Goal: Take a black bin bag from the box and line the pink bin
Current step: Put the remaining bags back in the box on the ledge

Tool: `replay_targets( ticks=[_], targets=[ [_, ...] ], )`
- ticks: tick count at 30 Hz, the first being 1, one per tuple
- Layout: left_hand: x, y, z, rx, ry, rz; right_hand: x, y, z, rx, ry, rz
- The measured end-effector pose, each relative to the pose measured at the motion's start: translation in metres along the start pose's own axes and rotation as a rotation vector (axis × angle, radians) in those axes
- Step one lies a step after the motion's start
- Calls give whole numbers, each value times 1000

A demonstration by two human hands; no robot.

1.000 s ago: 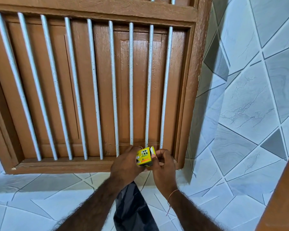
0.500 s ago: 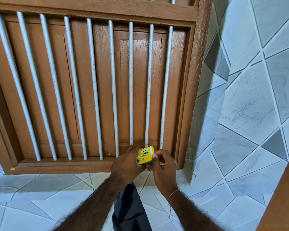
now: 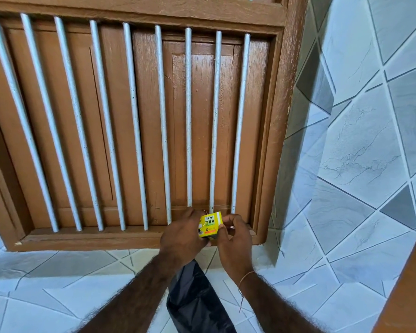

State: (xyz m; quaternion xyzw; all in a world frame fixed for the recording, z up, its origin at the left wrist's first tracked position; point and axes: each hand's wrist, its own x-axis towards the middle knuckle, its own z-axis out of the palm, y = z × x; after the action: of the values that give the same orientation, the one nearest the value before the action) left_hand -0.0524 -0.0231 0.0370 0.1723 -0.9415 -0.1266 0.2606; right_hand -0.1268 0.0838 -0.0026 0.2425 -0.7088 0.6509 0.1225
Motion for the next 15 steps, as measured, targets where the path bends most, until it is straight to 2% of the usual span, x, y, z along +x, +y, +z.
replay_targets(
  ticks=[9,15],
  targets=[
    [4,-2,0,12,47,4,-3,9,11,28,-91,-2],
    [2,-7,5,-31,-17,-40,5,3,15,323,-82,306]
  ],
)
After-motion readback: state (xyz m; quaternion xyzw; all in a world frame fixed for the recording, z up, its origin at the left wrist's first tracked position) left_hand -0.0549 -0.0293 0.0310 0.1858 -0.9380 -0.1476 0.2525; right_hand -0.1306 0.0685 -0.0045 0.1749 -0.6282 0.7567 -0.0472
